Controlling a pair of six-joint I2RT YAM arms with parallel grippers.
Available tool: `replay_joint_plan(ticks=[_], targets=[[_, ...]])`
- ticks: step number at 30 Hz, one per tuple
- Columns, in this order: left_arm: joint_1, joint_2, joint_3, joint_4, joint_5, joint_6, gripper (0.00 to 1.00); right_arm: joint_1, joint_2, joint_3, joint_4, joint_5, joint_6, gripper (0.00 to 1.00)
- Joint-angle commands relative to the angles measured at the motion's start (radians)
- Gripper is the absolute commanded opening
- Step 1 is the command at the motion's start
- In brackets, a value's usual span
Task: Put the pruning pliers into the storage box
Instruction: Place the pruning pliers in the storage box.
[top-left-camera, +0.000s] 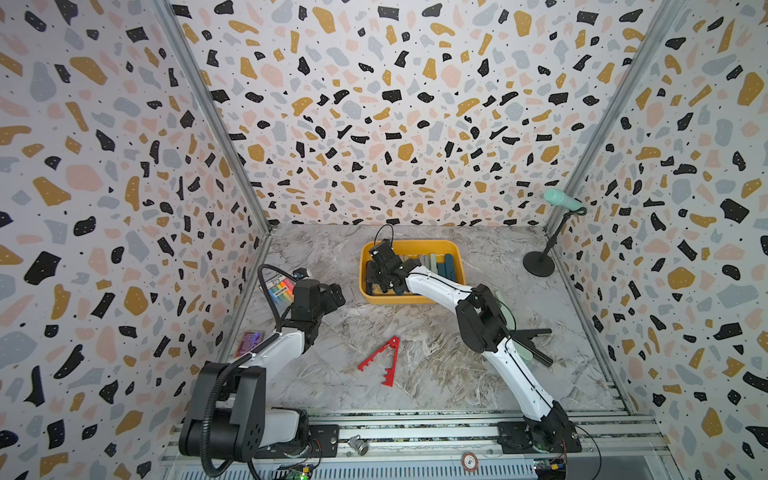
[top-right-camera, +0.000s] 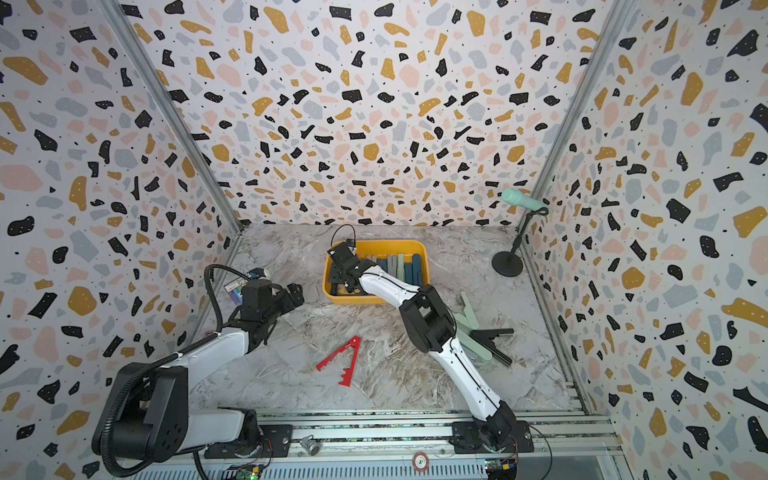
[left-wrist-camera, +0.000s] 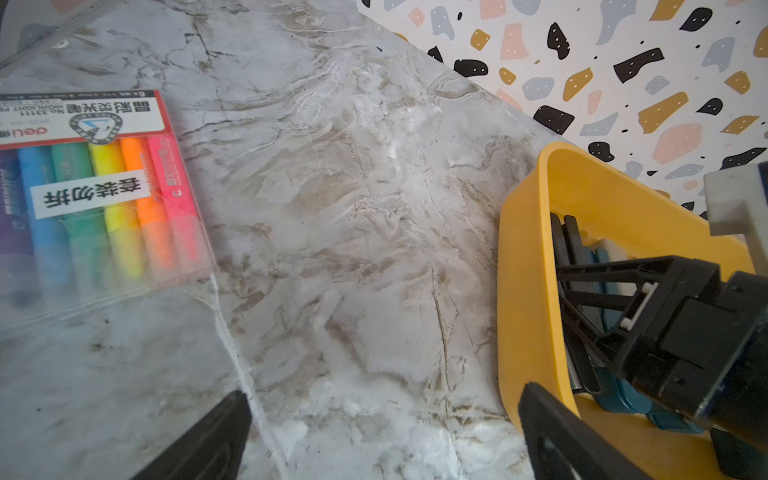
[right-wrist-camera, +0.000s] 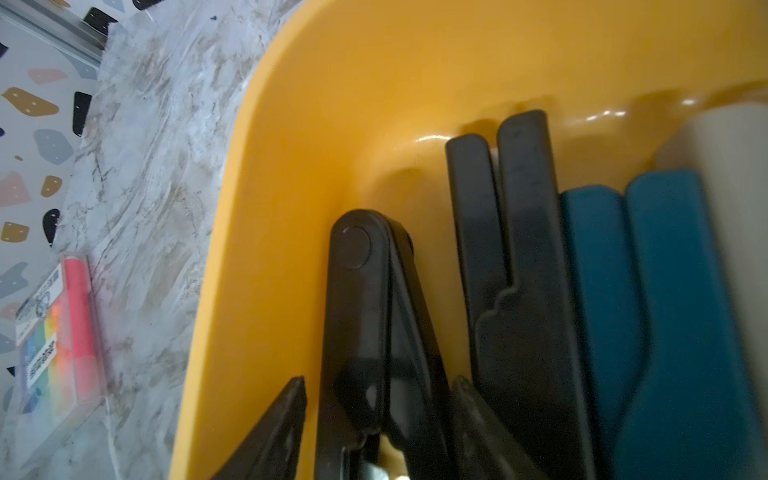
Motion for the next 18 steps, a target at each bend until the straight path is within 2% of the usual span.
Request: replay_joint_plan(ticks=[1, 12, 18], targets=[[-0.004, -0.001, 0.026, 0.026, 0.009, 0.002, 1.0, 0.003, -0.023, 0.039, -0.026, 0.04, 0.009, 0.63], [-0.016, -0.002, 0.031, 0.023, 0.005, 0.0, 0.99, 0.017, -0.142, -0.037, 0.036, 0.084, -0.018, 0.66], [-0.084, -0.015, 0.038, 0.01, -0.049, 0.027, 0.99, 0.02, -0.263, -0.14, 0.115, 0.086, -0.107, 0.67]])
